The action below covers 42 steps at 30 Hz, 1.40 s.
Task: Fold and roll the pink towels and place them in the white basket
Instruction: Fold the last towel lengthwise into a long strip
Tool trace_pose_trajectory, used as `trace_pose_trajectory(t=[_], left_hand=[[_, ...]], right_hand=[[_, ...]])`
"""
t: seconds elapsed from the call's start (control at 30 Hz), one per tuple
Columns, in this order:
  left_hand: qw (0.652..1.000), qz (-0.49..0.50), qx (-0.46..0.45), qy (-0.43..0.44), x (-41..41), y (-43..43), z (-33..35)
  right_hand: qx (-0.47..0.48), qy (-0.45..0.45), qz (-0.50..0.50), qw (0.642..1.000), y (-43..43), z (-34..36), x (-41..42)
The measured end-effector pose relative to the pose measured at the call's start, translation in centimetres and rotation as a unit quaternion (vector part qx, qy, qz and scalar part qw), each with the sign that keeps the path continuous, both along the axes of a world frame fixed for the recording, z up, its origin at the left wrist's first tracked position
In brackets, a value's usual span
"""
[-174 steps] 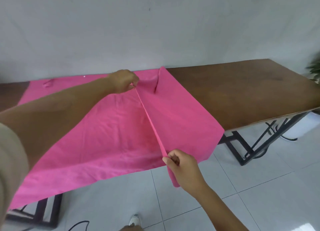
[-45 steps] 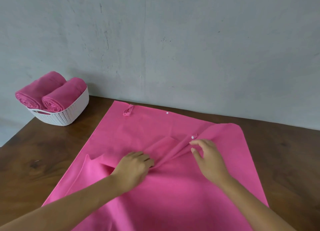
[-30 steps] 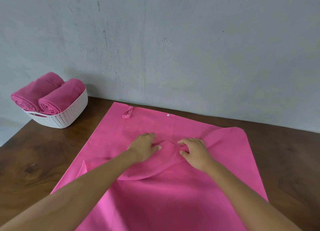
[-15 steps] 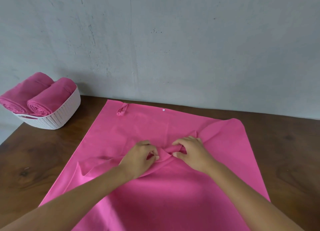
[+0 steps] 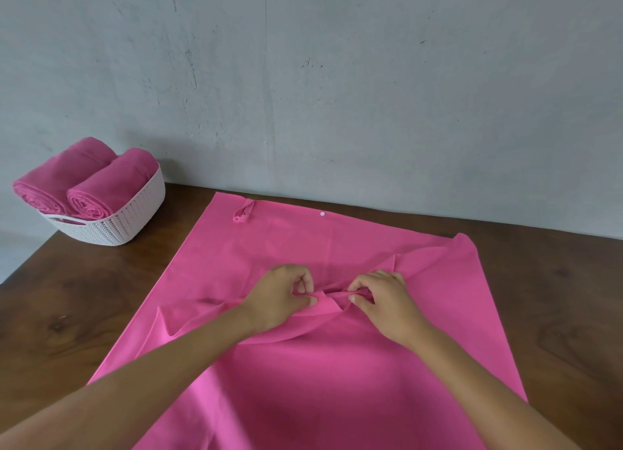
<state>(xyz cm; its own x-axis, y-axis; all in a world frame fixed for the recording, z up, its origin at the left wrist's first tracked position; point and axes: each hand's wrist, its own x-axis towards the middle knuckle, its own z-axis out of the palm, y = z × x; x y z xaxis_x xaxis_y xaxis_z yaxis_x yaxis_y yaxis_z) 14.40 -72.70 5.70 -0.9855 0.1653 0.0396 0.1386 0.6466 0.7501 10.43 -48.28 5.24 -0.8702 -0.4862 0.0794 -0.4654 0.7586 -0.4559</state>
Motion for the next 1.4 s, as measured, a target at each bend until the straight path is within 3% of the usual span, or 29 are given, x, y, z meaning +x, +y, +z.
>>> trace_pose_trajectory(t=[0.13,0.37,0.6,0.93,1.2,1.4], left_hand=[[0.996,-0.070,-0.014,0.048,1.1,-0.7,0.8],[0.985,-0.148,-0.080,-0.028,4.0,-1.7,0.0],[0.986,-0.133,-0.001,-0.104,3.1,-2.0,0.1],[0.991,-0.105,-0.076,0.031,0.5,-6.0,2.2],[0.994,-0.029,0.078,-0.064,-1.4,-10.9,5.4],[0.983,0.089,0.143,-0.078,-3.1,-14.8,6.8]], right_hand=[[-0.012,0.001,0.003,1.000,0.2,0.1,-0.3],[-0.003,-0.011,0.015,1.000,0.7,-0.2,-0.2],[0.001,-0.005,0.013,1.000,1.1,-0.3,-0.3],[-0.020,0.009,0.011,1.000,0.8,0.3,-1.7],[-0.004,0.039,0.008,0.999,-1.7,2.0,-4.2],[-0.033,0.031,-0.002,0.999,-4.3,3.1,-7.0]])
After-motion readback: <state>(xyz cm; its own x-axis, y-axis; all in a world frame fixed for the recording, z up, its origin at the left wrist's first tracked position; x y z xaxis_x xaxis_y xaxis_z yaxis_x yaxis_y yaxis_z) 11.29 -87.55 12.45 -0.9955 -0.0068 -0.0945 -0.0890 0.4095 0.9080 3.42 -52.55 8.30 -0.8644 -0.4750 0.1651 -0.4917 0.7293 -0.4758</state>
